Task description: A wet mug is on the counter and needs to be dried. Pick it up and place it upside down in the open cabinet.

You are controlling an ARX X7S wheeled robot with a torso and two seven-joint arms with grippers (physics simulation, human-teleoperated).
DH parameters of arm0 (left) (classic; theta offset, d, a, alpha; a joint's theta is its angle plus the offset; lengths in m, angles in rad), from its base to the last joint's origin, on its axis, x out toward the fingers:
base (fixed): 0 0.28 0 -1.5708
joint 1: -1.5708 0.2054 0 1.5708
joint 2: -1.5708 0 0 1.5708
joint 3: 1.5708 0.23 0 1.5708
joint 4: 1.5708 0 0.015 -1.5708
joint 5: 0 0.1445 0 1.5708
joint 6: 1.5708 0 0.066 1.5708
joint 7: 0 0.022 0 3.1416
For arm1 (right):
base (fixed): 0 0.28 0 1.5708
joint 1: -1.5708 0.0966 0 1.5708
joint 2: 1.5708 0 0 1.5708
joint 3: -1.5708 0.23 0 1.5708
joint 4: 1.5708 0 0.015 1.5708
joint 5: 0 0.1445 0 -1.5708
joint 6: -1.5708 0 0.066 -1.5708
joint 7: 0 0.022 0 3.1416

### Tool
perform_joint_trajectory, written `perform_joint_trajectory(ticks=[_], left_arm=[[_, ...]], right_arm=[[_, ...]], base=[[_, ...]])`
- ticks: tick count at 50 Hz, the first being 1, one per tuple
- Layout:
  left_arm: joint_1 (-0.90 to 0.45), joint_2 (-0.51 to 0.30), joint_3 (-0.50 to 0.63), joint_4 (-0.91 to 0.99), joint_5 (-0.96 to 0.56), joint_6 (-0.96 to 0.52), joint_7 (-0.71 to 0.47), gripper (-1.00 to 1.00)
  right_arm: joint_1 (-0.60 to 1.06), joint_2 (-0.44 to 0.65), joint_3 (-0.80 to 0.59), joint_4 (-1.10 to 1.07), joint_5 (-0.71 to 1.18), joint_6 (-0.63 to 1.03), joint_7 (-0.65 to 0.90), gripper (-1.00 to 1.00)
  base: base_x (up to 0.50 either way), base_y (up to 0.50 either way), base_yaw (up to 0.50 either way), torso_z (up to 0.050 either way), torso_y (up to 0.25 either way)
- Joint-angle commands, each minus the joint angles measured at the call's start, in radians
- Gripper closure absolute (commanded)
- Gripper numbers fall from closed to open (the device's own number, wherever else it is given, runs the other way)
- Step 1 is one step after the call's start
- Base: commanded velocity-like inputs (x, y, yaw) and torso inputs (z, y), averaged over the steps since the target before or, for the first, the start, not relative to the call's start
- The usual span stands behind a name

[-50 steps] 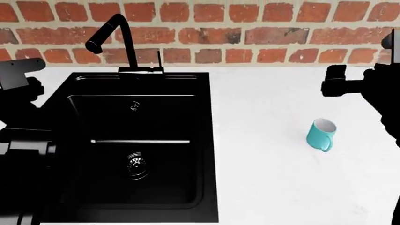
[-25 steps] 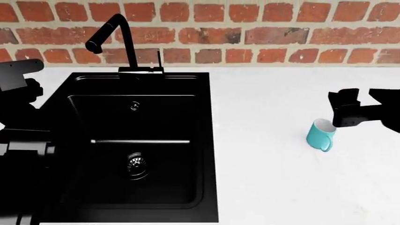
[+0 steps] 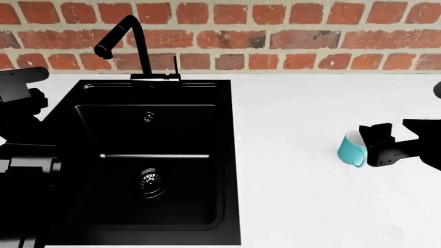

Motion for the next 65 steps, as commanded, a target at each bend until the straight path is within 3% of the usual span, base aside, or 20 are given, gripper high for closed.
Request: perform_joint_trajectory(ticks=[1,23,65], left_arm=[[0.002,-0.001,-0.008,0.000,0.000,0.000,0.002,-1.00],[-0.001,0.002,-0.005,0.000,0.000,0.000,0.004,-1.00],[0.002,0.003,-0.017,0.000,0.001,0.004,0.010,-1.00]], right_arm=[[-0.066,0.011,-0.036,-0.017,-0.039,-0.049,-0.045,-1.00],[-0.087,-0.012,-0.197,0.038,-0.260,-0.184,-0.164,-1.00],[-0.107,-0.078,-0.297,0.159,-0.364,-0.282,-0.226,-1.00]], base=[[0.00,0.00,0.00,0.000,0.000],[0.00,0.00,0.00,0.000,0.000],[0.00,0.00,0.00,0.000,0.000]])
